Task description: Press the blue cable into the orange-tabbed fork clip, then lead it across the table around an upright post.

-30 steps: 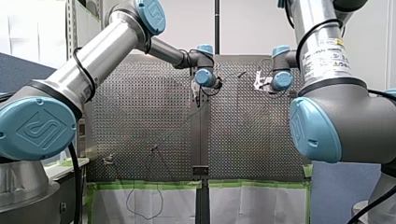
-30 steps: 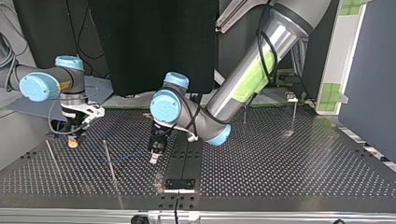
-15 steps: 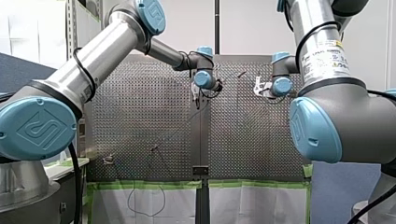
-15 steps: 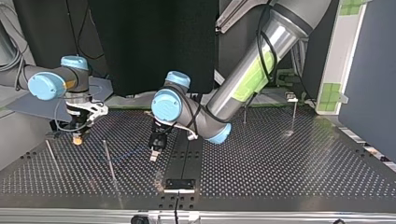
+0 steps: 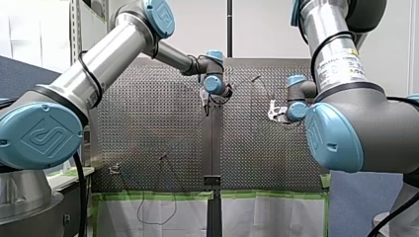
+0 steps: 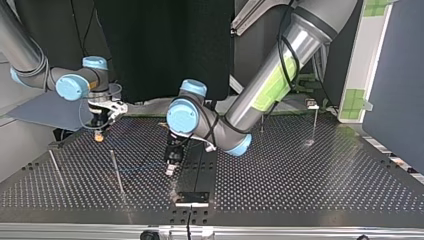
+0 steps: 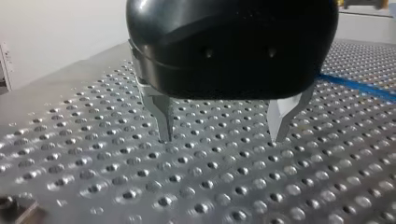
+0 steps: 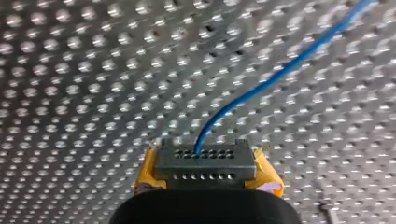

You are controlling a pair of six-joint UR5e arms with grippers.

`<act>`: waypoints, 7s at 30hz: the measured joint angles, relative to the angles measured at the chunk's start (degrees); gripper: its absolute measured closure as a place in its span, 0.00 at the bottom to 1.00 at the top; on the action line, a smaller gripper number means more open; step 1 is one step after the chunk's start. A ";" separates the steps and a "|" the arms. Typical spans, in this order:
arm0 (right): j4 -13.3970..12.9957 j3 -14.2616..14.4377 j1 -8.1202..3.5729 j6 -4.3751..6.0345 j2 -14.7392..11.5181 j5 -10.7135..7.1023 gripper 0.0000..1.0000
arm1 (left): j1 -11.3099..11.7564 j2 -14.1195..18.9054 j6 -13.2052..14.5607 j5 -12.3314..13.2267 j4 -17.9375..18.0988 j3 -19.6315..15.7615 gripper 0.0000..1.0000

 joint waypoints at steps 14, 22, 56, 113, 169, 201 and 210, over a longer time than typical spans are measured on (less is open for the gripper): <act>-5.51 0.93 -0.81 -0.18 7.14 0.28 1.00 | -0.29 -1.95 0.11 -0.28 -0.07 0.62 0.00; -8.75 1.75 -2.64 -0.41 10.95 -0.07 1.00 | -0.44 -1.98 0.45 -1.22 -0.18 0.64 0.00; -16.42 1.93 -10.55 0.99 22.16 -1.76 1.00 | -1.17 -1.99 0.35 -4.28 -1.61 0.64 0.00; -18.21 -1.59 -12.77 0.71 26.81 -2.98 1.00 | -1.00 -1.70 -8.41 -3.73 -9.87 0.91 0.00; -17.67 -1.57 -12.77 0.61 26.82 -3.21 1.00 | -5.44 12.27 -16.35 11.07 -8.41 -4.80 0.00; -17.76 -1.55 -12.83 0.67 26.83 -3.50 1.00 | -5.32 8.23 -0.33 7.64 -16.54 -0.35 0.00; -17.88 -1.58 -12.89 0.70 26.82 -3.50 1.00 | -5.55 8.21 3.93 6.74 -14.43 -0.31 0.00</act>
